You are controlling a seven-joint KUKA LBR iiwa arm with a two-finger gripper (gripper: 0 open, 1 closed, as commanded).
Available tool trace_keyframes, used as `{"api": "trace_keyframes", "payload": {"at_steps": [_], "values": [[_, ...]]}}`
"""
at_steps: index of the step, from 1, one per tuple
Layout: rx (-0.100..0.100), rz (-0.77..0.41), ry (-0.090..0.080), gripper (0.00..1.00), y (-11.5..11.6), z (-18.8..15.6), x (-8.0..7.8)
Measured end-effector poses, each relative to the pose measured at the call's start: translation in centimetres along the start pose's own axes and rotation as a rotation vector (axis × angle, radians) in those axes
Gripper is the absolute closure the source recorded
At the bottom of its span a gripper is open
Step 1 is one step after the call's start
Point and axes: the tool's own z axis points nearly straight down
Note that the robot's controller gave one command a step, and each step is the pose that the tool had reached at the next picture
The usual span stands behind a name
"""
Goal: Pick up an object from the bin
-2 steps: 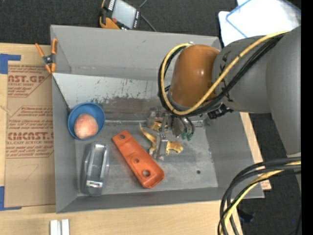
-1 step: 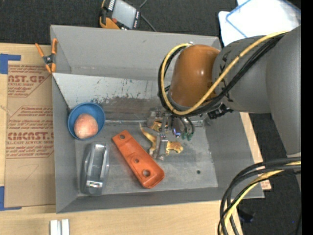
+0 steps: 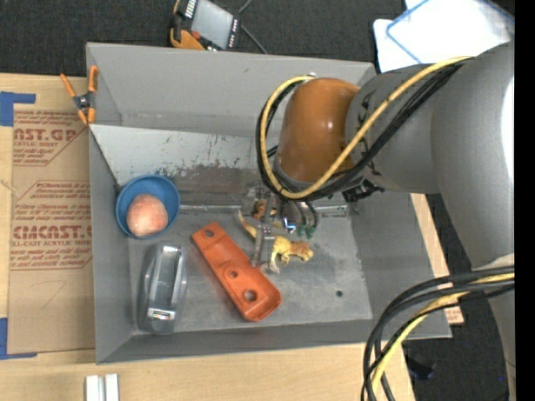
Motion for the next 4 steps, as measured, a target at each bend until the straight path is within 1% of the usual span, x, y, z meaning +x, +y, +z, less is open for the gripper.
{"api": "trace_keyframes", "payload": {"at_steps": [1,2,3,4], "values": [[0.0,0.081,0.003,0.0,-1.3,0.2,4.1],[-0.003,-0.033,0.003,0.0,0.8,5.3,3.8],[-0.001,-0.035,-0.015,1.0,0.8,5.0,8.3],[-0.001,-0.034,-0.015,1.0,0.7,5.0,8.3]]}}
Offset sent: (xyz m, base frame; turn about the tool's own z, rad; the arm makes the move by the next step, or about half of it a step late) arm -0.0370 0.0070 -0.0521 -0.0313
